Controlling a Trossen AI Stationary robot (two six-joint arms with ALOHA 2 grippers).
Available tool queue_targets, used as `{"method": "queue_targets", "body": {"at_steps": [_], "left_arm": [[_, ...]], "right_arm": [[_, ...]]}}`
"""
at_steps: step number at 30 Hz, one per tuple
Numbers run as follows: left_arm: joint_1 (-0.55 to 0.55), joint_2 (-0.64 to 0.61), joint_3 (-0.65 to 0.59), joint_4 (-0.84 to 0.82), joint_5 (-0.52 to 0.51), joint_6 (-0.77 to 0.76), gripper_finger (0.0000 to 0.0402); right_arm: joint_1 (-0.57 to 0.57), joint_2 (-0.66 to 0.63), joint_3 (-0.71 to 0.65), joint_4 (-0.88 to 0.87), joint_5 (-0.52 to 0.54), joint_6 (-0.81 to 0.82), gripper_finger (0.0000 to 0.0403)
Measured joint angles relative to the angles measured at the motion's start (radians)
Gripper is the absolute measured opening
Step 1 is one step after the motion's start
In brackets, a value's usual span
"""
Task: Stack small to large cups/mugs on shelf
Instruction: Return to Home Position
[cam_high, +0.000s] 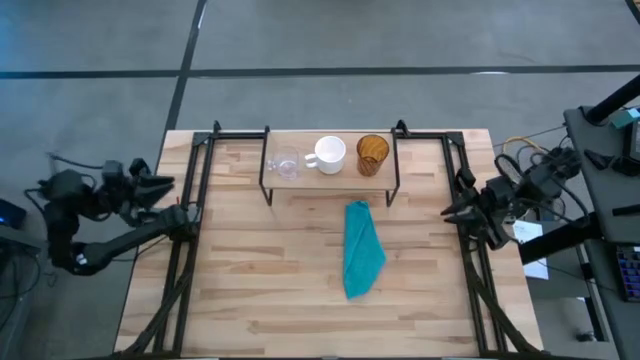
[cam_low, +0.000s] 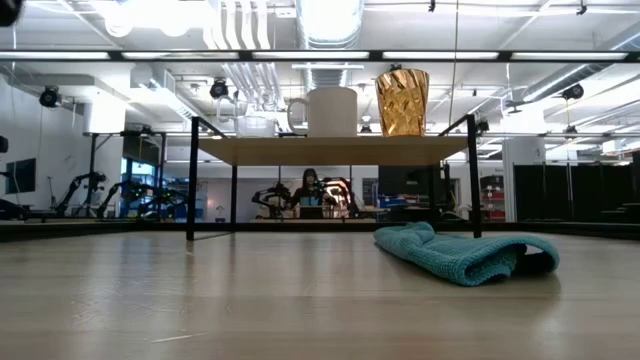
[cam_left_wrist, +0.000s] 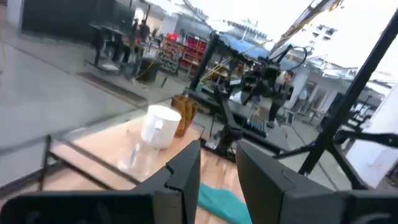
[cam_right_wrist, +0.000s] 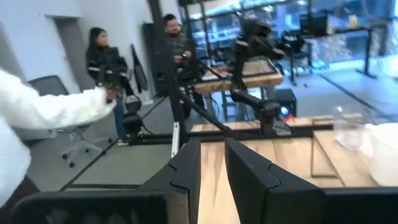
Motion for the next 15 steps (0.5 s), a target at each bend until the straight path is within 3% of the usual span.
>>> {"method": "queue_targets", "body": {"at_steps": [2,7,10,15], "left_arm": [[0.001,0.001,-0.017,-0.056,0.030,-0.012,0.0089],[0.002,0.039,-0.048,-0.012,0.061,0.080,0.0089],[0.002,0.037,-0.085,0.117,0.065,0.097,0.0089],[0.002,0.010,-0.164,0.175,0.078,0.093,0.0089]], "right_arm": [[0.000,-0.014,-0.042,0.042,-0.040,-0.041,0.0068],[0.000,-0.046,-0.134,0.113,-0.066,-0.090,0.0068],[0.000,-0.069,-0.177,0.120,-0.064,-0.087,0.0068],[0.000,-0.114,-0.243,0.203,-0.049,-0.102,0.0068]]}}
